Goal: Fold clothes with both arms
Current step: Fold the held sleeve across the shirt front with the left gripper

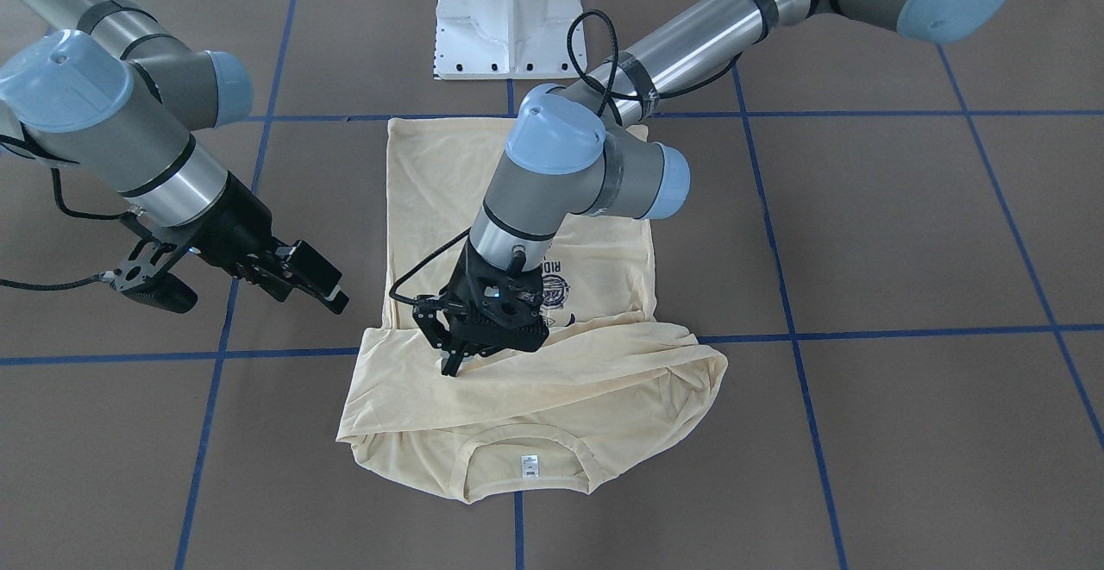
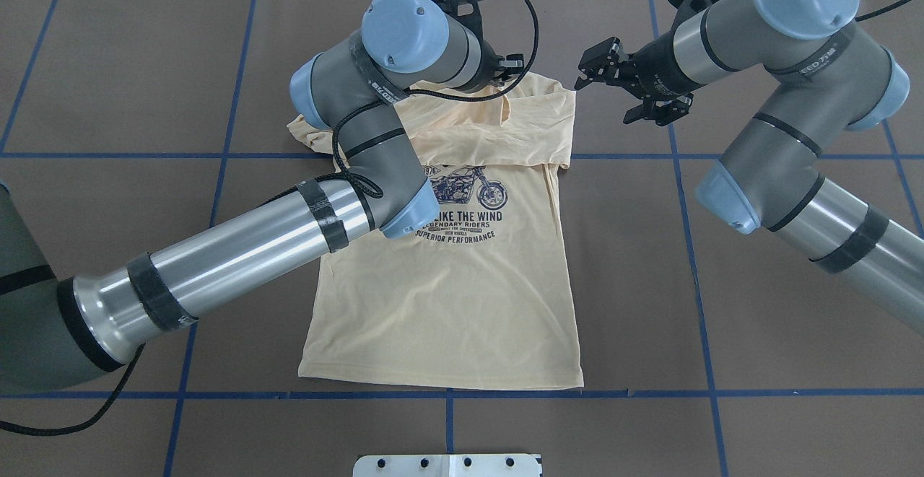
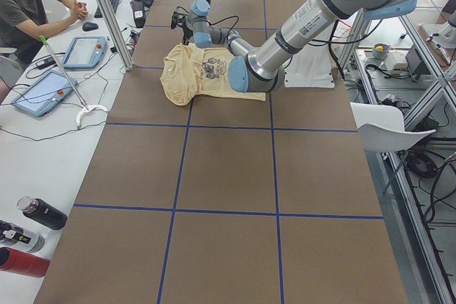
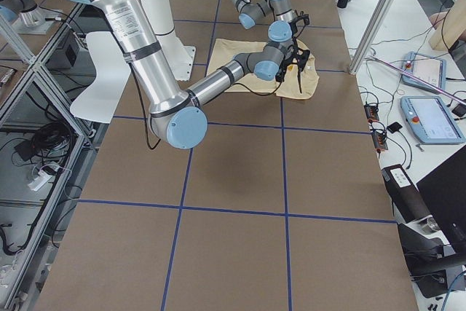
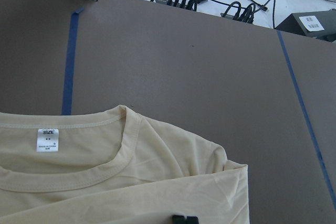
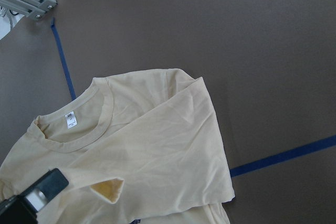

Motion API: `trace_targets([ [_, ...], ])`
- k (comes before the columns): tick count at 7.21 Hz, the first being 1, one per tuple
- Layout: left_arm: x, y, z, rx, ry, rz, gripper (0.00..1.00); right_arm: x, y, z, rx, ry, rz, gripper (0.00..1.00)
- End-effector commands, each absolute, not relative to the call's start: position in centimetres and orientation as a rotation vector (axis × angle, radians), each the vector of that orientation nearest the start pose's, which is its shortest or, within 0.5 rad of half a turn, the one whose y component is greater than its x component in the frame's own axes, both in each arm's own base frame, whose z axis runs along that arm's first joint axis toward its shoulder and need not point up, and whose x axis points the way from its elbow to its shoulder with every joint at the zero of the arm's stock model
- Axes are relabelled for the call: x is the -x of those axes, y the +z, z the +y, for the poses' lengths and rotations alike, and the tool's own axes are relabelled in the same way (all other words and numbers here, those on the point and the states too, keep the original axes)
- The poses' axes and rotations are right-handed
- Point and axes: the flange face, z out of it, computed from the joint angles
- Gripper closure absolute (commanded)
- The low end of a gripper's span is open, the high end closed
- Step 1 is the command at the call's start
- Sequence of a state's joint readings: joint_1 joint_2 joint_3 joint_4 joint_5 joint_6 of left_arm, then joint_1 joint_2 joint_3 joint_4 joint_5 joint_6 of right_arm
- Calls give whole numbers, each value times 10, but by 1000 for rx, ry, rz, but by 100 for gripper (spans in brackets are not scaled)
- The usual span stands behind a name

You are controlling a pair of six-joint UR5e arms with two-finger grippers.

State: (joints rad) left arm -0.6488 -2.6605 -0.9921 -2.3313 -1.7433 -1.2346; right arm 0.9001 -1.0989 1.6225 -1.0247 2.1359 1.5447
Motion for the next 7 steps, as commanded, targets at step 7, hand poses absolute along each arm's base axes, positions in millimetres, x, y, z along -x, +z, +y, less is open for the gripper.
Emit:
trace_targets([
  [7,-635,71,-593,-500,-146,1217,100,333,306,-568,-14,496,-1154,1],
])
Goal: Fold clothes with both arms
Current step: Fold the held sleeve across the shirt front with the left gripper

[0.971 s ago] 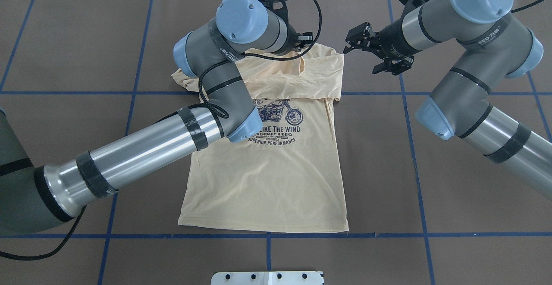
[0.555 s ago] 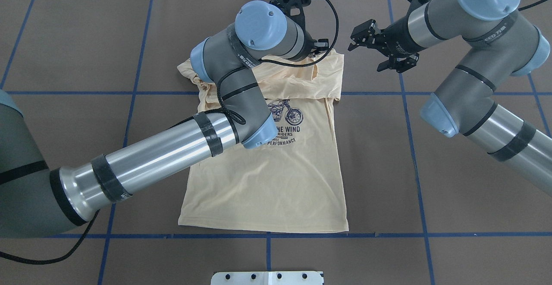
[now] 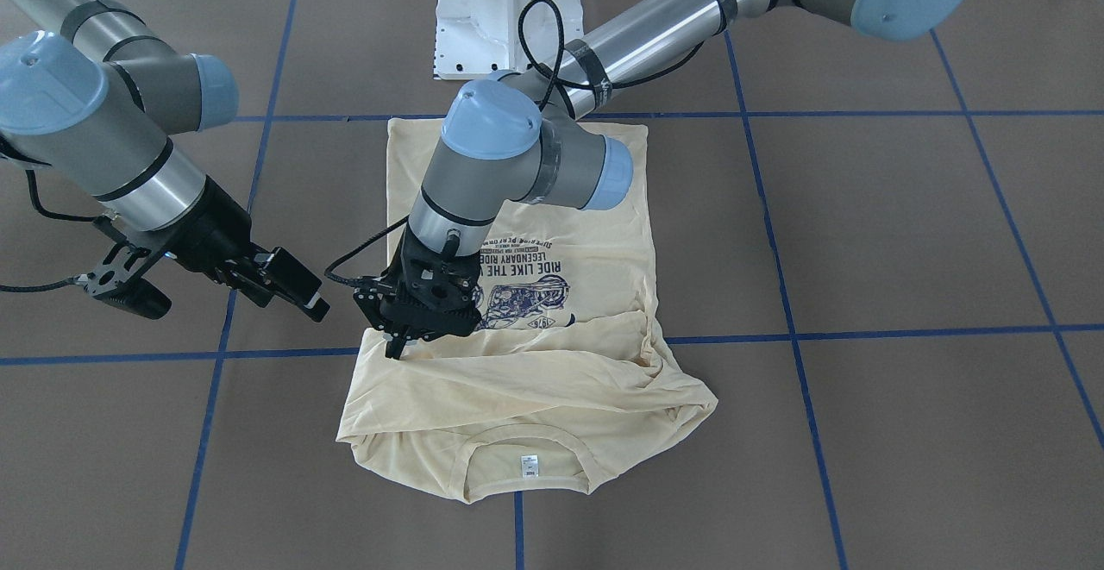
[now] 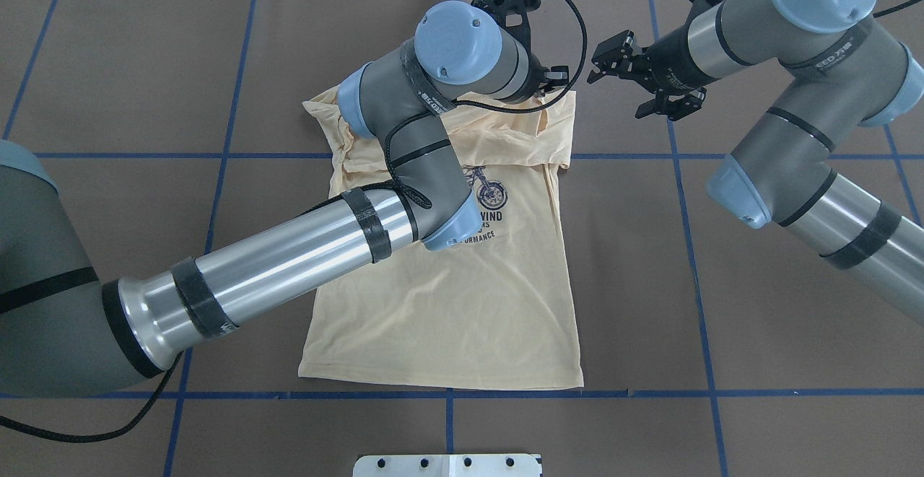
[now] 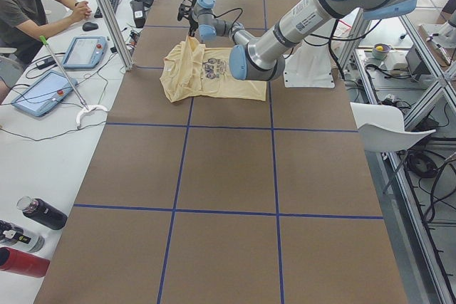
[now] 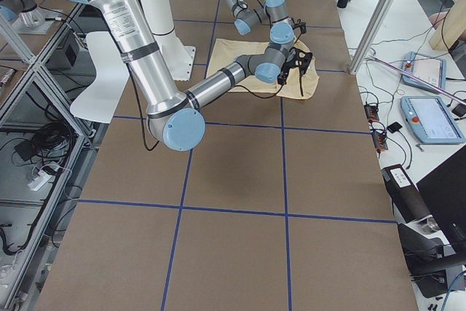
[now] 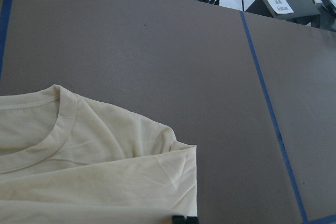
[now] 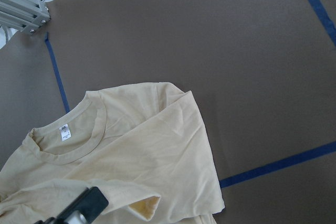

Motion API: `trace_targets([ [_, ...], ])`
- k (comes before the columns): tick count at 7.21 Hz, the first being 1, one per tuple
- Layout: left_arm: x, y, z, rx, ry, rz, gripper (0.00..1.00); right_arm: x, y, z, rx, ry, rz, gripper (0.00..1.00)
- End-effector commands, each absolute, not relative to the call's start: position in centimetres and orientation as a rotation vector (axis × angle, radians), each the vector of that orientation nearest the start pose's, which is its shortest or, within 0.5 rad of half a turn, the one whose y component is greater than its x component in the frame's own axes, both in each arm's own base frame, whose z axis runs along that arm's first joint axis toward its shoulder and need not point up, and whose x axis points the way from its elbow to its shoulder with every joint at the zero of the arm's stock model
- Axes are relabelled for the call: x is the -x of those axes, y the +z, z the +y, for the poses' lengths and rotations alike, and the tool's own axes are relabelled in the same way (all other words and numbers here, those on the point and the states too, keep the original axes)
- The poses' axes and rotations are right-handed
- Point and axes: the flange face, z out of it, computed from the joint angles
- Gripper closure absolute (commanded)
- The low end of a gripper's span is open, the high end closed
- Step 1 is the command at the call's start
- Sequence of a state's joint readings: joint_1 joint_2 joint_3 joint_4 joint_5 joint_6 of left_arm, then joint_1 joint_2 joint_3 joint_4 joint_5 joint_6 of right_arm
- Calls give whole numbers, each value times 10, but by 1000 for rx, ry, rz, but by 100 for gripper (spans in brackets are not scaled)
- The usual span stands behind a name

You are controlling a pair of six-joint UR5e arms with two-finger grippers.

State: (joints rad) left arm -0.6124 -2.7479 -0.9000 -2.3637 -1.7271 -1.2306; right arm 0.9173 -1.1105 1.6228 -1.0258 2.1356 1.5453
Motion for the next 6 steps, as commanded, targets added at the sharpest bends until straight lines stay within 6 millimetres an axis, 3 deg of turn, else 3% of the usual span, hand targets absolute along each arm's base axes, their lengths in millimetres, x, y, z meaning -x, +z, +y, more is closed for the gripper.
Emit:
trace_targets([
  [1,-635,71,-594,-509,-154,1217,88,335,307,-567,-14,496,-1152,1],
  [2,-635,71,-594,-510,-154,1219,34,334,307,-568,-12,498,-1153,1],
  [4,-634,71,-595,-508,-157,1220,4,316,314,-575,-12,519,-1150,1],
  [6,-631,72,-593,-503,-158,1227,4,298,335,-568,-2,542,-1132,1],
])
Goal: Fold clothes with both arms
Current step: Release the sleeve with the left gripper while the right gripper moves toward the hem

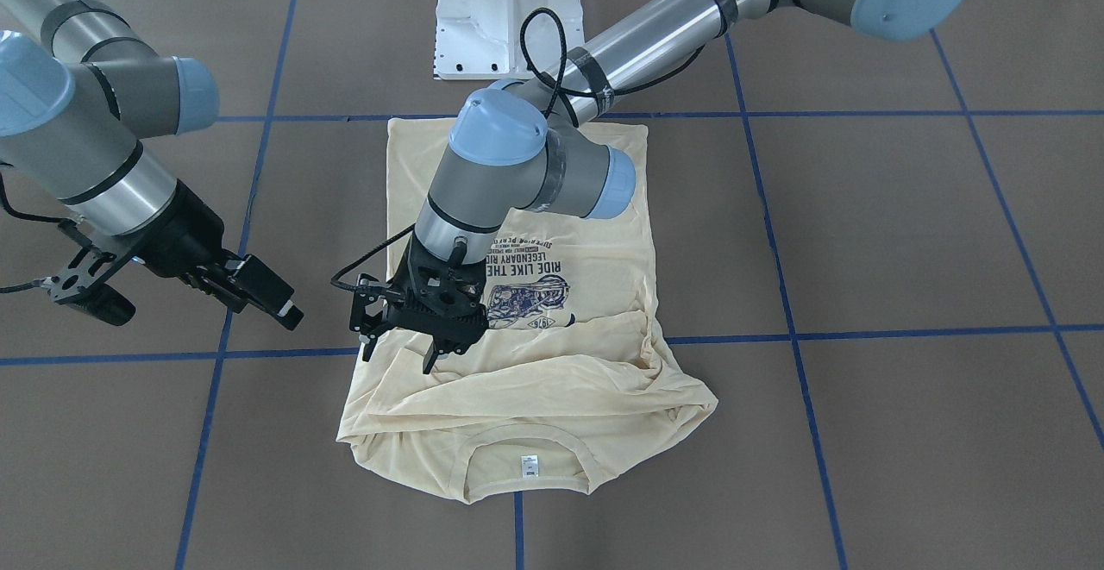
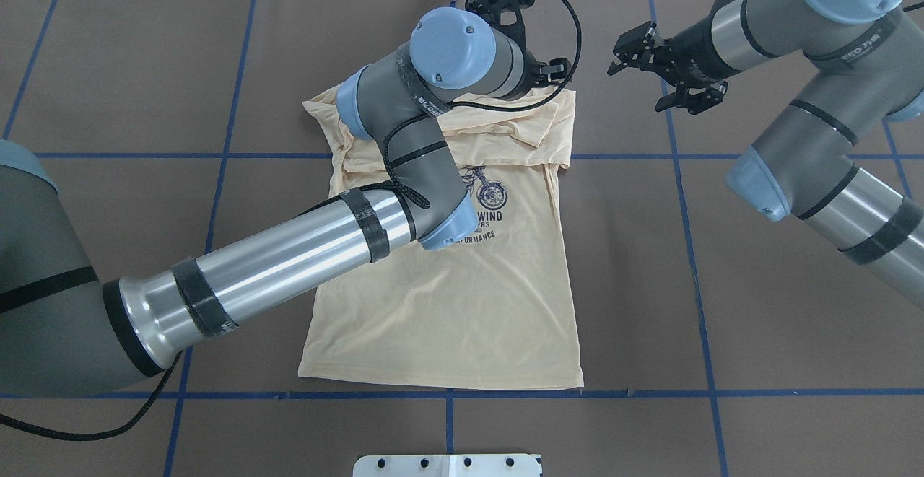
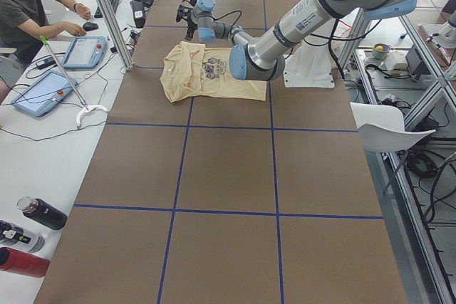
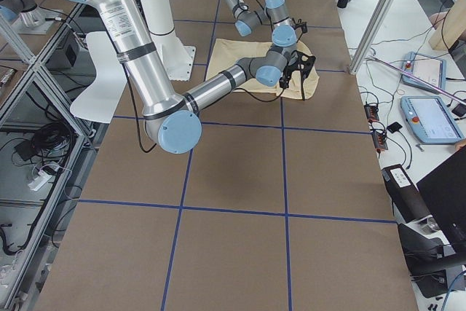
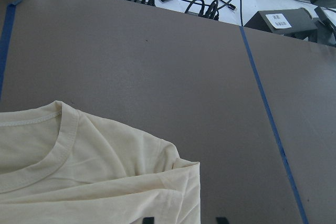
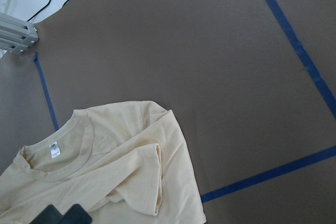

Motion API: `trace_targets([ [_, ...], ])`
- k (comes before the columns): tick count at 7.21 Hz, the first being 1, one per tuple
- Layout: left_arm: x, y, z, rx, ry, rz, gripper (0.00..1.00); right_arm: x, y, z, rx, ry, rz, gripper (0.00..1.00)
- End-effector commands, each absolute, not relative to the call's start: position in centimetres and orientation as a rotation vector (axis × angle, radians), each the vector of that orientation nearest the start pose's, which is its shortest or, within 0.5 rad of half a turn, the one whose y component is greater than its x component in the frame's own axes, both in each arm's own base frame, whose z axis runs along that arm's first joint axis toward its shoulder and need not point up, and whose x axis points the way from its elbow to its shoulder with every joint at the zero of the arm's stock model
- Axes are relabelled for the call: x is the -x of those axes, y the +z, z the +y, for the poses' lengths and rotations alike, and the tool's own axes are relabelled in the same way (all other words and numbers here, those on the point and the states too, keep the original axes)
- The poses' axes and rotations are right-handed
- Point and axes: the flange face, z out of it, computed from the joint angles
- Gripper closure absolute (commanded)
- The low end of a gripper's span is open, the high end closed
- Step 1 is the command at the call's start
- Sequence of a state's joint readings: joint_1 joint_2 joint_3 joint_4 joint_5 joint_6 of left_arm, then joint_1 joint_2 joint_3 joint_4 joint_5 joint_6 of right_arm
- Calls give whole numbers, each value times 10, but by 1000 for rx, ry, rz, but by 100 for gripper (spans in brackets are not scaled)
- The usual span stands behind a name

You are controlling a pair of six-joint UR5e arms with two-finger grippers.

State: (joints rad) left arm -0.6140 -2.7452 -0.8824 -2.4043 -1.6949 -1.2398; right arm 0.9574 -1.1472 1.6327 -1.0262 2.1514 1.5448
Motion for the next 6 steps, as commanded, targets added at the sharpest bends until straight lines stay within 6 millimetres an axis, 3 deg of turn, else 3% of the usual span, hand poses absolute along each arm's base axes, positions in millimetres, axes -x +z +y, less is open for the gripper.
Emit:
trace_targets([
  [1,-615,88,-583,-509,-153,1241,5,289,339,-556,-5,544,-1134,1],
  [2,-589,114,-564,-513,-145,1262,6,285,348,-533,6,538,-1126,1],
  [3,-574,124,-546,-445,-103,1257,6,293,354,-506,27,520,-1118,1],
  [4,-546,140,-526,-434,-95,1256,6,304,356,-478,58,495,-1111,1],
  [5,-506,163,-498,-432,-94,1249,6,321,354,-443,86,517,-1107,1],
  [6,-467,165,-468,-423,-93,1235,6,351,346,-401,85,559,-1100,1],
])
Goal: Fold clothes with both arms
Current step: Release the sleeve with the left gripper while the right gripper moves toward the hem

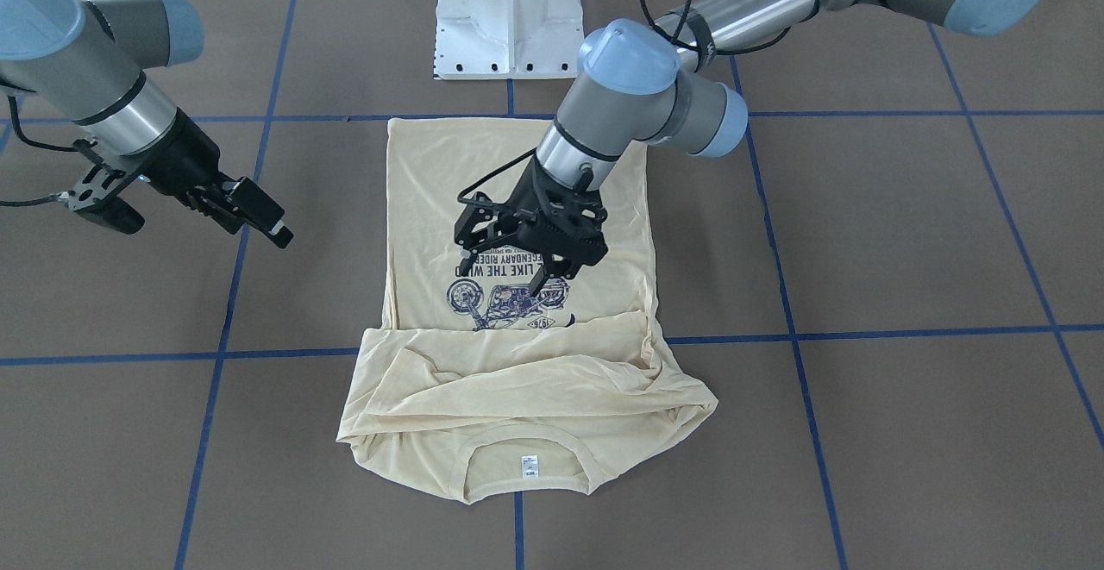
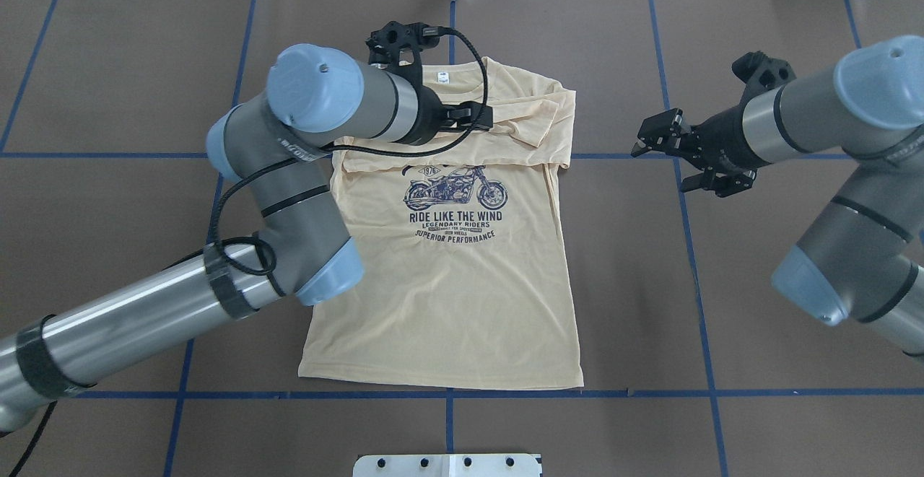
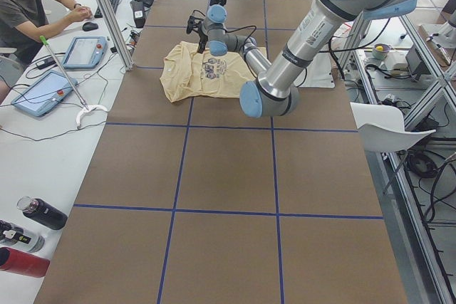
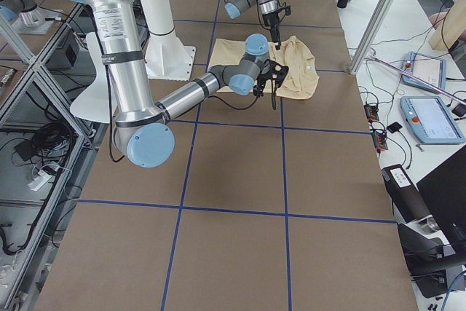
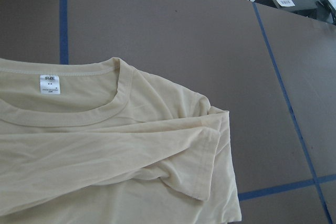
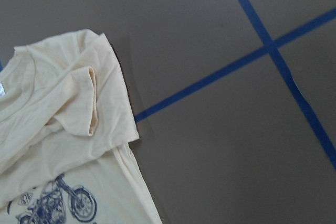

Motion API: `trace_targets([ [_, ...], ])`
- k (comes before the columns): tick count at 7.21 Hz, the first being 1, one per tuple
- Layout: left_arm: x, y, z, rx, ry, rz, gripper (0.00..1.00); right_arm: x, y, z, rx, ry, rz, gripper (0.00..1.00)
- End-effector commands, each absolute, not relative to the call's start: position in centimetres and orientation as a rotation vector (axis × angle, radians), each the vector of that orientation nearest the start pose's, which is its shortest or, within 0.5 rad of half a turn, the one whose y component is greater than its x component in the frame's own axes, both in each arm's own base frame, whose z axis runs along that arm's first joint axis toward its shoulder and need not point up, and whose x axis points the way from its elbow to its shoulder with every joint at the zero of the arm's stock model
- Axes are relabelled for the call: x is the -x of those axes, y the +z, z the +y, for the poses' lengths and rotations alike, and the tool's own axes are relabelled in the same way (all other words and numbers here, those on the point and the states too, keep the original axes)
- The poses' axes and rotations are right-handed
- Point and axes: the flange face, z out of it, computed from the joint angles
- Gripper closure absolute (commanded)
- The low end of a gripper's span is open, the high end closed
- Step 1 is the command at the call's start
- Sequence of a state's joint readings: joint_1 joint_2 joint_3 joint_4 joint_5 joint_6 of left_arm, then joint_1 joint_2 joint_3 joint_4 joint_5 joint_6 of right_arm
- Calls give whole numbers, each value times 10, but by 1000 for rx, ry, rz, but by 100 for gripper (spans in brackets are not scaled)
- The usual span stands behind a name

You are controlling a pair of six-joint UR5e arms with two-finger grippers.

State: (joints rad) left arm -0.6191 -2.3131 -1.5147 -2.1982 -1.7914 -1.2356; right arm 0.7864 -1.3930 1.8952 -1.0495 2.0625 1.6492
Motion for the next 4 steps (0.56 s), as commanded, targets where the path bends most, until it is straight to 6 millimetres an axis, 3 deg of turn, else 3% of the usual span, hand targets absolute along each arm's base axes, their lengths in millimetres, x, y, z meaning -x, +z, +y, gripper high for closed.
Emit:
trace_targets([
  [1,-436,159,-442,-419,-89,1238,6,376,341,-358,84,597,-1100,1],
  [2,-411,152,-419,-403,-82,1250,4,398,339,-317,98,631,-1095,1],
  [3,-392,162,-392,-278,-7,1252,4,423,340,-272,105,671,-1092,2],
  [4,-379,166,-382,-262,8,1260,4,444,336,-229,81,725,-1092,2],
])
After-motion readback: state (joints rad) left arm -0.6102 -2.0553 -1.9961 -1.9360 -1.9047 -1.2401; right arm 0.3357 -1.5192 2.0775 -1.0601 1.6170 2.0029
